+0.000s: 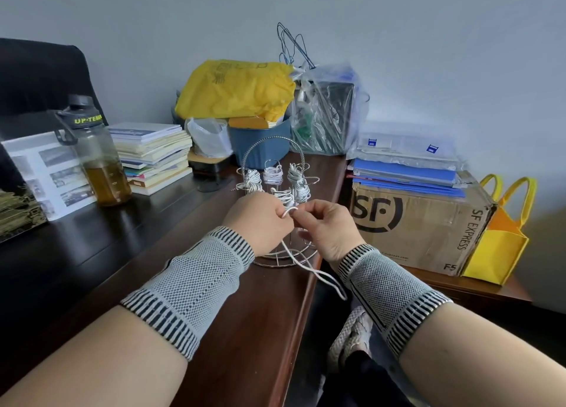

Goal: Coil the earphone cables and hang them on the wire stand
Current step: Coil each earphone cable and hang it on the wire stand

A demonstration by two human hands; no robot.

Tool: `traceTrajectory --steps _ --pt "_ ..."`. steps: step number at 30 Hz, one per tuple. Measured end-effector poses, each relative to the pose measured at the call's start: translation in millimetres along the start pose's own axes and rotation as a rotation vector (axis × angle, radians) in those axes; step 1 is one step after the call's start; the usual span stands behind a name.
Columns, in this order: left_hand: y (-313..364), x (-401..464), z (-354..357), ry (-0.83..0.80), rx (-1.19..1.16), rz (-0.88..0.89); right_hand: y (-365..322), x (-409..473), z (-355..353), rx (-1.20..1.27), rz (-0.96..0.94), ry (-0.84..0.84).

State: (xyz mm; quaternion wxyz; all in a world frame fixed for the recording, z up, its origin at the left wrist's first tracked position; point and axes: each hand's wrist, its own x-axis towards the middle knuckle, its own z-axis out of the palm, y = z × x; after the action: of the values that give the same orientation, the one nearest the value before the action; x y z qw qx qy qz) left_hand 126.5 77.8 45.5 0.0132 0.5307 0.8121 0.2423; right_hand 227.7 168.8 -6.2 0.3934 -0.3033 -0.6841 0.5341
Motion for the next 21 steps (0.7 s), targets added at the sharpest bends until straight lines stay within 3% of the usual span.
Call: traceTrajectory --steps 5,9,21 --pt "2 6 -18 0.025 -0.077 0.089 -3 0 2 0.021 0.024 0.031" --pt "9 14 -26 0.089 0.026 0.163 -5 1 2 0.014 0.027 0.053" --pt "3 34 -28 0.235 -0.071 0.116 -1 8 8 0.008 0.067 0.089"
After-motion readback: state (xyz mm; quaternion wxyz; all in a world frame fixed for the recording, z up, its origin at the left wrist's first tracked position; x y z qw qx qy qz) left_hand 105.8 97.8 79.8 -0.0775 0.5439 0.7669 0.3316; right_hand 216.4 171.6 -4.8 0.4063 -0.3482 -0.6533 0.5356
